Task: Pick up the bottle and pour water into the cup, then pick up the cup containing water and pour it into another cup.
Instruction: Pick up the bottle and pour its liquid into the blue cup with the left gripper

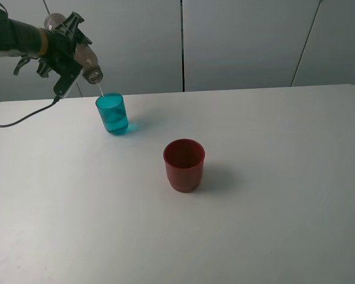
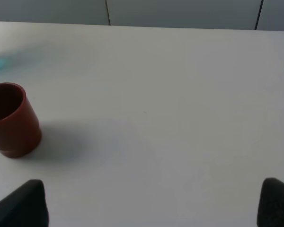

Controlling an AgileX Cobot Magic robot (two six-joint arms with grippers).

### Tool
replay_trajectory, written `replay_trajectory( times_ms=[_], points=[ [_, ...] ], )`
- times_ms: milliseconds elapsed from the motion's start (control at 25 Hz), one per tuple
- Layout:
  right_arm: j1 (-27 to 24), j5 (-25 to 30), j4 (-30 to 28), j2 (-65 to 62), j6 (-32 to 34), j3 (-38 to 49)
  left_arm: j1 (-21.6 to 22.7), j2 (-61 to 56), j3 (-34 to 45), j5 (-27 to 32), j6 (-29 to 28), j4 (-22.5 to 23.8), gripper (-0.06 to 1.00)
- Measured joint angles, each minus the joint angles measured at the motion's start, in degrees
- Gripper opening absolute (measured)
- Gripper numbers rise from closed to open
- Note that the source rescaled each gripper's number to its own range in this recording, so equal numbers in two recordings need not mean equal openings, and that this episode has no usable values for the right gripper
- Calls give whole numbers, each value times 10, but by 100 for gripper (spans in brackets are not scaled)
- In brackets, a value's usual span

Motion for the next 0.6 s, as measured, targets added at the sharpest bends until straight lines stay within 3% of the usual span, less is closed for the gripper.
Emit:
replay_trajectory(
  times_ms=[320,520,600],
  points=[
    [0,0,0,0,0,0,-2,0,0,-4,-34,0,24],
    [0,0,0,0,0,0,-7,0,0,-4,-166,0,24],
    [0,0,0,0,0,0,-10,0,0,-7,-259,0,24]
  ],
)
